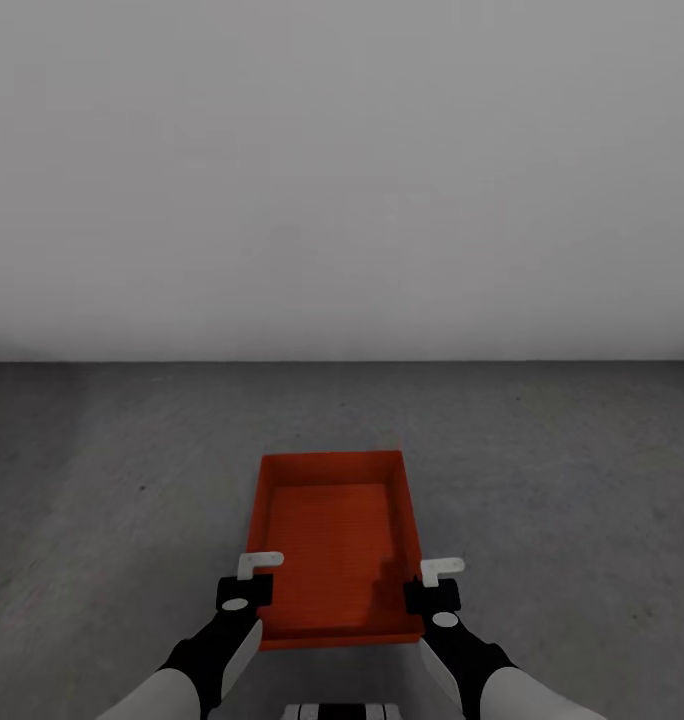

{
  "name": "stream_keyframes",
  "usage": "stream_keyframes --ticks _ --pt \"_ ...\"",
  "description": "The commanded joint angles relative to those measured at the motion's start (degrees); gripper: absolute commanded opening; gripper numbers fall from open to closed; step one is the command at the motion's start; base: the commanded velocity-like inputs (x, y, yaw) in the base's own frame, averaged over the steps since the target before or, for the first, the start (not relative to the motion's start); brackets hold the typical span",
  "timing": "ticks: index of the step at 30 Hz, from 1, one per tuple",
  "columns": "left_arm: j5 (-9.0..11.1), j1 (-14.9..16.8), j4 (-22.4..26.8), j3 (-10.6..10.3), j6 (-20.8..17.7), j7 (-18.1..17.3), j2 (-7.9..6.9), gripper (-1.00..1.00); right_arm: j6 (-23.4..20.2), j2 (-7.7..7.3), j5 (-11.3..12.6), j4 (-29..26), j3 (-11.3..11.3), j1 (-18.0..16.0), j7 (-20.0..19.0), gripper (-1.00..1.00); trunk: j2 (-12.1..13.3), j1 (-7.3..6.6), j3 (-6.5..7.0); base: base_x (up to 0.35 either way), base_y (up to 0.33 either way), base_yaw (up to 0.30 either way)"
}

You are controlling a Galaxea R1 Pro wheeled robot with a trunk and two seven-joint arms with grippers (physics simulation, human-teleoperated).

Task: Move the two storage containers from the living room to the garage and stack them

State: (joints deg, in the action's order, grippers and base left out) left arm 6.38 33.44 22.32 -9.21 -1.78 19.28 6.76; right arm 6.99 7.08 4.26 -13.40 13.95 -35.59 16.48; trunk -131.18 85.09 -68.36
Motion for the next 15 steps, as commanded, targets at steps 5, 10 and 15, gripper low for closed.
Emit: stream_keyframes --ticks 5,10,15 --pt "-0.7 0.0 0.3 0.5 3.7 0.8 -0.50 -1.00 0.1 -0.03 1.0 0.1 -0.3 0.0 0.1 -1.00 -2.0 1.09 -0.94 0.000 0.000 0.000" --pt "-0.7 0.0 0.3 0.5 3.7 0.8 -0.51 -1.00 0.2 -0.04 1.0 0.1 -0.3 0.0 0.1 -1.00 -4.0 2.19 -1.84 0.000 0.000 0.000" --pt "-0.7 0.0 0.3 0.5 3.7 0.8 -0.51 -1.00 0.1 -0.05 1.0 0.2 -0.3 0.0 0.1 -1.00 -5.6 3.07 -2.56 0.000 0.000 0.000"
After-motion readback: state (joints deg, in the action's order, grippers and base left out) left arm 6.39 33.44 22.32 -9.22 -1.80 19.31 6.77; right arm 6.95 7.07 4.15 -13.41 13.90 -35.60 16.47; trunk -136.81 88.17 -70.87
